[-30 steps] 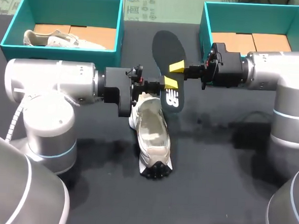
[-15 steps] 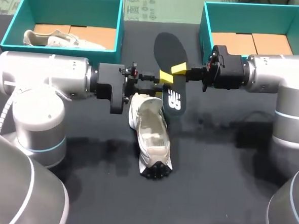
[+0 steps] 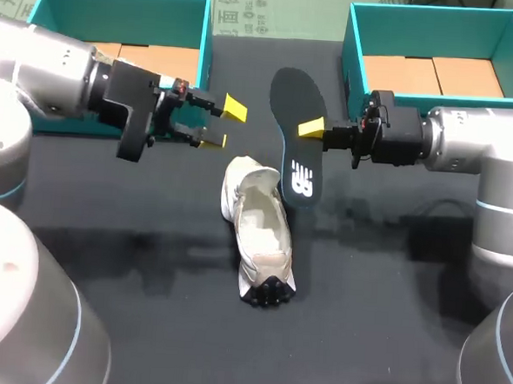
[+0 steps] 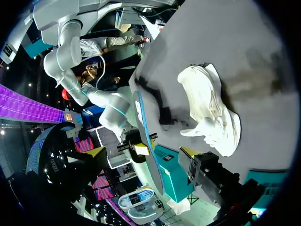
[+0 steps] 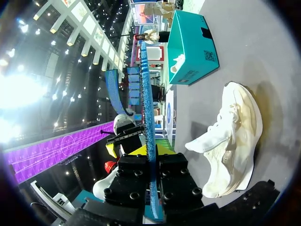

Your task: Take the shoe out of the shoebox, open the shoe tongue, remove and reinsert the insole, then place the shoe into the shoebox

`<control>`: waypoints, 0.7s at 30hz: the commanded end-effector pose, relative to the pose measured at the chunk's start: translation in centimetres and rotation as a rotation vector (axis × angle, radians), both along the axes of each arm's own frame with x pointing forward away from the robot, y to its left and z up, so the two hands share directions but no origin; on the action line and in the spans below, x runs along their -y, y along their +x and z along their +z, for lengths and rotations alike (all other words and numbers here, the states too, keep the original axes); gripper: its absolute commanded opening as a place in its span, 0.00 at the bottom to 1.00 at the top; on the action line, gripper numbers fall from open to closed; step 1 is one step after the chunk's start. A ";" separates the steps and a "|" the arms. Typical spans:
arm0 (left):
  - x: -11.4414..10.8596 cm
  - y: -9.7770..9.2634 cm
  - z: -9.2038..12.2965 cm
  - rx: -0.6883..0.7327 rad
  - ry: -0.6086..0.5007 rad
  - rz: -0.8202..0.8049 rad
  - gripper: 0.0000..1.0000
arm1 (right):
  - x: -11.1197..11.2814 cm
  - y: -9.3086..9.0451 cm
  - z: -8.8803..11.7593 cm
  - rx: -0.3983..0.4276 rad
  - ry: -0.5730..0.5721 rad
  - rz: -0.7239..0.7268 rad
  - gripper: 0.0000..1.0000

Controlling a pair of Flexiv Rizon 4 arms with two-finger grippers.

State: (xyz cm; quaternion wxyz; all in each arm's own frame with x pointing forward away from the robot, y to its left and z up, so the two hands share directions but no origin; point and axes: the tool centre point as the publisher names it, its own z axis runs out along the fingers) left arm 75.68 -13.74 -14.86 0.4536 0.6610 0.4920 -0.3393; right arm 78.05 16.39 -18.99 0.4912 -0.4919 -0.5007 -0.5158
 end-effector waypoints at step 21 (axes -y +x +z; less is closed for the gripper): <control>1.6 4.7 3.8 -0.120 0.524 0.004 1.00 | 0.0 -0.1 0.1 0.000 -0.004 -0.002 0.00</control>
